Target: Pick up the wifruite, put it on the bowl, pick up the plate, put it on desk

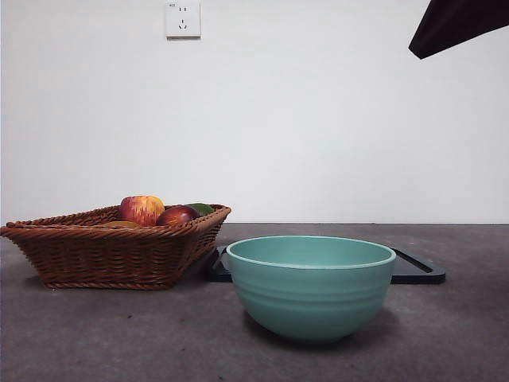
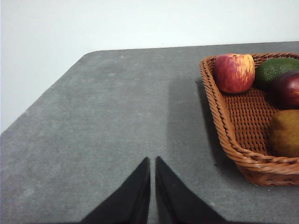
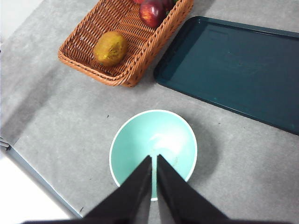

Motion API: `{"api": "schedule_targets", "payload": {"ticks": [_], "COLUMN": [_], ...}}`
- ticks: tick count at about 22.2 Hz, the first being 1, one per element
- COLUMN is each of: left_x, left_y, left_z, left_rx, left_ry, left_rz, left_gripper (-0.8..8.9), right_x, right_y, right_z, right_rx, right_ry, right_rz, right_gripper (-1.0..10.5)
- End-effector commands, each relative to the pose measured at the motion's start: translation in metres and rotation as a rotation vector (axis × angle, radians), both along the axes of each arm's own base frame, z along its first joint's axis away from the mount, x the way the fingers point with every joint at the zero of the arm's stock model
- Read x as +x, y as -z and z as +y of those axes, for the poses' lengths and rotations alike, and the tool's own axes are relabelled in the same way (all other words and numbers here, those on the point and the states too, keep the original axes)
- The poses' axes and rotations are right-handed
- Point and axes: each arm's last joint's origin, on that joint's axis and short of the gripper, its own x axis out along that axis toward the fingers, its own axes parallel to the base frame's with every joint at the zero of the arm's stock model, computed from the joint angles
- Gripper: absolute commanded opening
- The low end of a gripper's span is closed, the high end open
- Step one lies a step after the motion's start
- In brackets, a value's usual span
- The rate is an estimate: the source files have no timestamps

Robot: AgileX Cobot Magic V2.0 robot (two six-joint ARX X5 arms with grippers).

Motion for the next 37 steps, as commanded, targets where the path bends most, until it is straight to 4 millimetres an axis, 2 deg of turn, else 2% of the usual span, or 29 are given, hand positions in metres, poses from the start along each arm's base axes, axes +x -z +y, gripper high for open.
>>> {"api": "schedule_targets", "payload": {"ticks": [1, 10, 12, 15, 17, 20, 24, 27, 32, 37], "left_x": [0.001, 0.001, 0.001, 0.001, 0.001, 0.001, 0.001, 0.001, 0.001, 0.001], "left_y": [0.008, 0.008, 0.008, 0.008, 0.008, 0.008, 0.008, 0.008, 0.008, 0.007], "left_z": [0.0, 0.0, 0.0, 0.0, 0.0, 0.0, 0.0, 0.0, 0.0, 0.0], "left_rx": [0.0, 0.0, 0.0, 0.0, 0.0, 0.0, 0.0, 0.0, 0.0, 0.0], "left_ry": [-0.003, -0.003, -0.003, -0.003, -0.003, -0.003, -0.003, -0.003, -0.003, -0.003], "left_rz": [0.028, 0.028, 0.028, 0.028, 0.028, 0.027, 0.027, 0.027, 0.027, 0.026], "left_gripper": [0.15, 0.15, 0.16, 0.16, 0.16, 0.16, 0.16, 0.16, 0.16, 0.16], "right_x": [0.0, -0.001, -0.003, -0.001, -0.008, -0.02, -0.029, -0.028, -0.024, -0.025], "right_y": [-0.002, -0.004, -0.011, -0.016, -0.003, 0.04, 0.094, 0.116, 0.144, 0.146], "right_z": [0.001, -0.001, -0.012, -0.04, -0.06, -0.08, -0.092, -0.094, -0.095, -0.096], "right_rx": [0.007, 0.015, -0.007, -0.018, -0.032, -0.076, -0.123, -0.132, -0.109, -0.125], "right_ry": [-0.005, 0.002, 0.002, 0.148, 0.265, 0.408, 0.553, 0.573, 0.599, 0.614], "right_rz": [-0.009, -0.023, -0.133, -0.374, -0.507, -0.643, -0.685, -0.667, -0.582, -0.562], "right_gripper": [0.1, 0.1, 0.1, 0.1, 0.1, 0.1, 0.1, 0.1, 0.1, 0.1]}}
